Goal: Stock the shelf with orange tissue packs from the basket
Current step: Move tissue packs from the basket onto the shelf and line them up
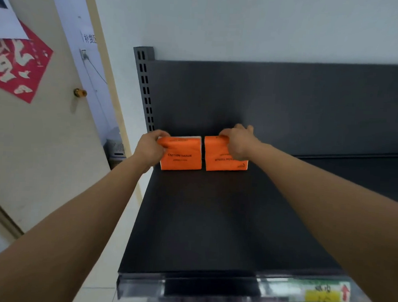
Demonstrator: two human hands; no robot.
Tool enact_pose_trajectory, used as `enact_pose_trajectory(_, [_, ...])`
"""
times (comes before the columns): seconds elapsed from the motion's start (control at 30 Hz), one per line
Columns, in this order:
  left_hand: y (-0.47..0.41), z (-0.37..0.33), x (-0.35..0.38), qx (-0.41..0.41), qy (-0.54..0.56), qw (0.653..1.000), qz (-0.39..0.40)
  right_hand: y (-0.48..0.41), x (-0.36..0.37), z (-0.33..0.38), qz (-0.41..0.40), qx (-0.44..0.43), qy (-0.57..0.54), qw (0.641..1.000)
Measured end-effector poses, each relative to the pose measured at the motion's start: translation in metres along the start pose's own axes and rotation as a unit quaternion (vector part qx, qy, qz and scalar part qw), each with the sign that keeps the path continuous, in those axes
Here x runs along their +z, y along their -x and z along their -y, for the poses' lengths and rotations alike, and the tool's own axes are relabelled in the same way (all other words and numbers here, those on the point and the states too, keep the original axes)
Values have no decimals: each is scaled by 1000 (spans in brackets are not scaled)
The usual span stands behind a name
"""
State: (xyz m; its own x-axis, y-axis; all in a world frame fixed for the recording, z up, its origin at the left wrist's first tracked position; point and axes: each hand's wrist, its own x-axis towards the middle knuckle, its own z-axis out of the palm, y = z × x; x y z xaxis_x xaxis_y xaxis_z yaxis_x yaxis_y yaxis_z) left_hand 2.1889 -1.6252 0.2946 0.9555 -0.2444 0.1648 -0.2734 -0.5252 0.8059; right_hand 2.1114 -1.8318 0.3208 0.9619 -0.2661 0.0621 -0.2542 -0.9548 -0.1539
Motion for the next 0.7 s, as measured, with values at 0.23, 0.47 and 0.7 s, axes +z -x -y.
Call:
enact_pose_trajectory(0.23, [-13, 4, 3, -1, -28, 1000, -2, -8, 15, 2, -96, 23, -74, 992])
enact_pose_trajectory(0.47, [-20, 11, 9, -13, -19, 999, -40, -8, 27, 1, -139, 93, -120, 979])
enact_pose_trajectory(0.7, [-12, 8, 9, -17, -33, 998, -57, 1, 30, 5, -200, 88, -40, 975])
